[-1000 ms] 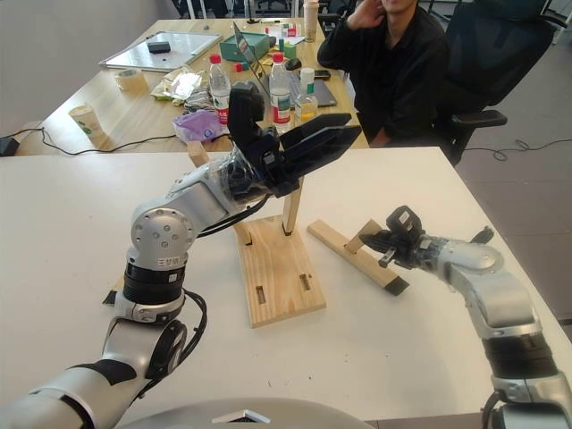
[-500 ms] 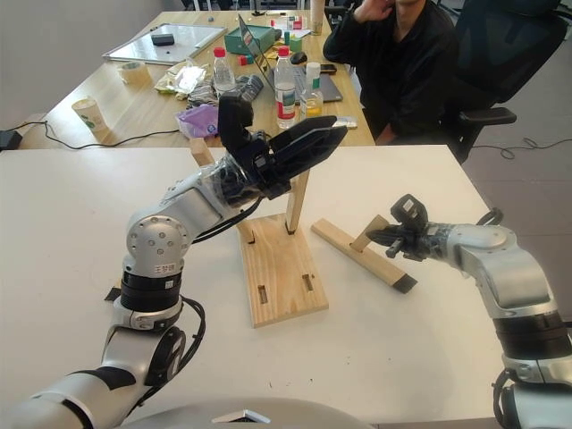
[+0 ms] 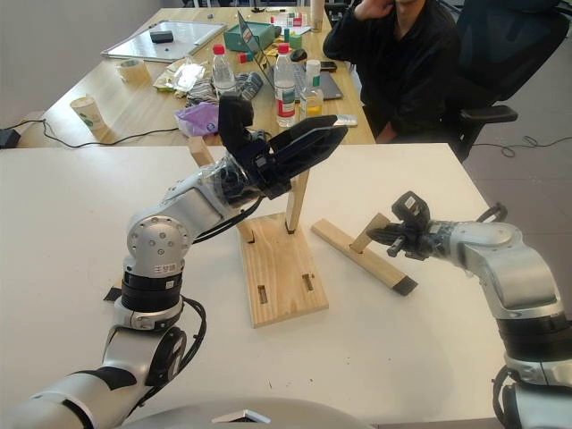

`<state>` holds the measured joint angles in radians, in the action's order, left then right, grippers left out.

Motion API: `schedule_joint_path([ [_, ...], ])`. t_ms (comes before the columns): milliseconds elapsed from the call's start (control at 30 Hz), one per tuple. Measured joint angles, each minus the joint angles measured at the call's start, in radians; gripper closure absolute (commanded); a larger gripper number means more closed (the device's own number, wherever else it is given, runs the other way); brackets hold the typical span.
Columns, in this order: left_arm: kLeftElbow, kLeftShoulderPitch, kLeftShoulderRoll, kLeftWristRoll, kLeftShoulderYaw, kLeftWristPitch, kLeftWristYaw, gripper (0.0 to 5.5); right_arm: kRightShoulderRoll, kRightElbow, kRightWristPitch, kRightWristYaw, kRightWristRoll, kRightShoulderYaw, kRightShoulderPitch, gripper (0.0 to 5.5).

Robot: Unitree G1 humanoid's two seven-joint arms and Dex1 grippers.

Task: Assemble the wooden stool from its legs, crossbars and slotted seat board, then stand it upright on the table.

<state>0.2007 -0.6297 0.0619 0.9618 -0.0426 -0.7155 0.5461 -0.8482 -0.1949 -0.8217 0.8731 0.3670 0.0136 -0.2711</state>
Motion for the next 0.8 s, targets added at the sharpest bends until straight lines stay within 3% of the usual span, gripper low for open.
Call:
schedule_joint_path([
  [267, 0.000, 0.002, -0.008, 0.000, 0.000, 0.000, -0.001, 2.91, -0.034, 0.032, 0.036, 0.063, -0.137, 0.194, -0.142, 5.11],
  [567, 0.001, 0.008, -0.020, -0.001, 0.008, 0.000, -0.009, 2.91, -0.037, 0.025, -0.054, 0.081, -0.088, 0.098, -0.205, 5.11],
  [800, 0.001, 0.008, -0.020, -0.001, 0.009, 0.000, -0.009, 2.91, -0.040, 0.001, -0.076, 0.084, -0.082, 0.096, -0.197, 5.11],
])
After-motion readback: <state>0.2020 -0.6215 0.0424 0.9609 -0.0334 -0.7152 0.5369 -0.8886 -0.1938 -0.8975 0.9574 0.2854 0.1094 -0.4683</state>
